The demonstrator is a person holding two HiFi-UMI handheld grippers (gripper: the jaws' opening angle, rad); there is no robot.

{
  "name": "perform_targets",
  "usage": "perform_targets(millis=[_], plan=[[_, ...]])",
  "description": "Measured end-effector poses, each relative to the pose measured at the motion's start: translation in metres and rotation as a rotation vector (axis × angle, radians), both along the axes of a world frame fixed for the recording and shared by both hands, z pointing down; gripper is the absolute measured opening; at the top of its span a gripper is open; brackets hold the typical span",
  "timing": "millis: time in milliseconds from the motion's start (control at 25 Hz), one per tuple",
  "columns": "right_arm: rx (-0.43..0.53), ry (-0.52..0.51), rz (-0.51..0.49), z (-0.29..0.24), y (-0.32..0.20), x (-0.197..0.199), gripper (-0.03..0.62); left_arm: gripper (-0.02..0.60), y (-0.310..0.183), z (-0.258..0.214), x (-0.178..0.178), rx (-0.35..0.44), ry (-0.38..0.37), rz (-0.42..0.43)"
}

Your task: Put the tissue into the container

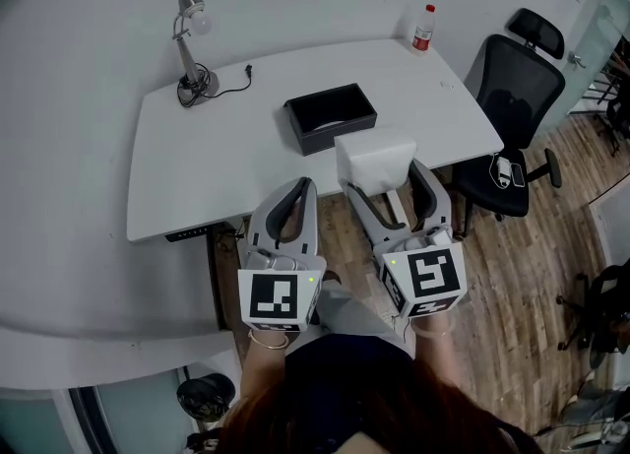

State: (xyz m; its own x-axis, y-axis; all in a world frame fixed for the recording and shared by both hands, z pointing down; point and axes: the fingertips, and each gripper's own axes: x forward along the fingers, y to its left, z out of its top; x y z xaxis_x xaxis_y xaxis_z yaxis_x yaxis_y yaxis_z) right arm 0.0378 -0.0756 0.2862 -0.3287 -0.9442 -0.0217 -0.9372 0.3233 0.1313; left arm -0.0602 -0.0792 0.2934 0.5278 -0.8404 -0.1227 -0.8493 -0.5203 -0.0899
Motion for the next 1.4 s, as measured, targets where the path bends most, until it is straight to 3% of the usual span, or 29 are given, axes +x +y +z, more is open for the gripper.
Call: perform_targets(millis=[520,1400], plan=[[-0.022,0.000,-0.009,0.003,-0.047,0.004,0.383,0.028,-0.046,-0.002,-0.003,0.020,-0.039,-0.014],[-0.110,0.024,-0.045,0.022,-0.134,0.004,0.383,0.028,-0.127,0.013,-0.006,-0.034,-0.046,-0.043]])
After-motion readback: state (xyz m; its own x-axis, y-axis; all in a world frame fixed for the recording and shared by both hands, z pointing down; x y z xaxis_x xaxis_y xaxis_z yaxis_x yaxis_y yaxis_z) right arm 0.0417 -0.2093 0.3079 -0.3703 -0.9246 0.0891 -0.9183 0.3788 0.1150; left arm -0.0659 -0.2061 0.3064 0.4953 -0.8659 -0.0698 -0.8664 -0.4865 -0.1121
